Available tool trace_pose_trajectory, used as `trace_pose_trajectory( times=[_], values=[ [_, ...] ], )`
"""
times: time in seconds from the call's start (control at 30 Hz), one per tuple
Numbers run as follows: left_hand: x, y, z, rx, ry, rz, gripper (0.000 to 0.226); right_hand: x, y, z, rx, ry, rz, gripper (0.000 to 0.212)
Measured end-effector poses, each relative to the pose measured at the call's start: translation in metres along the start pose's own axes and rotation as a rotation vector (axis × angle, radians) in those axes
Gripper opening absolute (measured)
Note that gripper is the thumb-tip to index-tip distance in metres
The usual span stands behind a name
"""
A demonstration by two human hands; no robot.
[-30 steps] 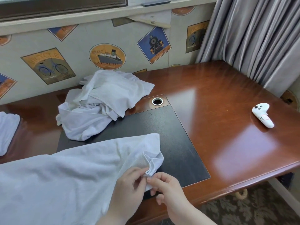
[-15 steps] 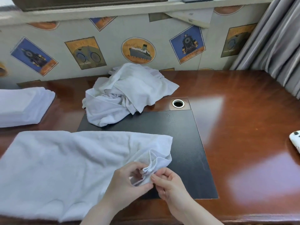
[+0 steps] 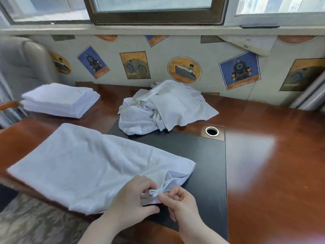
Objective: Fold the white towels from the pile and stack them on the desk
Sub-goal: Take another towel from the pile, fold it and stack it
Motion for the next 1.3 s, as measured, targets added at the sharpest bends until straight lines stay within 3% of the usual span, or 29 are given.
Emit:
trace_pose_trajectory(
  times=[0.1, 0.17, 0.23, 0.37, 0.43, 0.5, 0.6, 0.77, 0.9, 0.97, 1.07, 1.13, 1.3],
  values=[
    [0.002, -0.007, 0.000, 0.012, 0.140, -0.086, 0.024, -0.005, -0.003, 0.012, 0.111, -0.286, 0.044, 0.022],
    [0.004, -0.016, 0.009, 0.107, 0.121, -0.185, 0.016, 0.004, -0.001, 0.030, 0.343, -0.690, -0.036, 0.015],
    [0.006, -0.026, 0.014, 0.196, 0.056, -0.288, 0.023, 0.006, 0.002, 0.050, 0.572, -0.971, -0.053, 0.021],
    [0.001, -0.034, 0.002, 0.199, 0.025, -0.370, 0.024, -0.022, 0.009, 0.054, 0.761, -1.185, 0.259, 0.030],
    [-0.002, -0.038, -0.003, 0.187, 0.030, -0.401, 0.029, -0.024, 0.010, 0.063, 0.830, -1.129, 0.265, 0.029],
    [-0.002, -0.043, -0.003, 0.204, 0.032, -0.426, 0.039, -0.028, 0.013, 0.069, 0.835, -1.119, 0.292, 0.028],
    [-0.003, -0.045, -0.003, 0.243, 0.015, -0.474, 0.036, -0.035, 0.021, 0.056, 0.766, -1.344, 0.372, 0.026],
    [-0.003, -0.047, -0.012, 0.226, 0.086, -0.542, 0.018, -0.031, 0.039, 0.030, 0.362, -1.432, 0.439, 0.027],
    [-0.003, -0.057, -0.005, 0.287, 0.101, -0.639, 0.027, -0.041, 0.045, 0.023, 0.533, -1.794, 0.466, 0.033],
    [0.002, -0.062, -0.011, 0.277, 0.149, -0.702, 0.026, -0.039, 0.050, 0.029, 0.664, -1.925, 0.356, 0.027],
    [0.015, -0.068, -0.020, 0.242, 0.191, -0.822, 0.017, -0.006, 0.075, 0.071, 0.584, -1.826, -0.181, 0.042],
    [0.027, -0.073, -0.021, 0.241, 0.199, -0.899, 0.017, 0.018, 0.087, 0.093, 0.528, -1.729, -0.390, 0.054],
    [0.038, -0.068, -0.022, 0.299, 0.233, -0.901, 0.023, 0.037, 0.100, 0.110, 0.492, -1.526, -0.484, 0.056]
  ],
)
Point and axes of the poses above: each hand's wrist, its own y-axis towards the middle knuckle, its own x-axis out of the back of the hand, z = x × y, the point moved 8 cm from there along y, towards the middle knuckle, and after that the axes turned 4 degrees about -x, right-handed, at the moved point
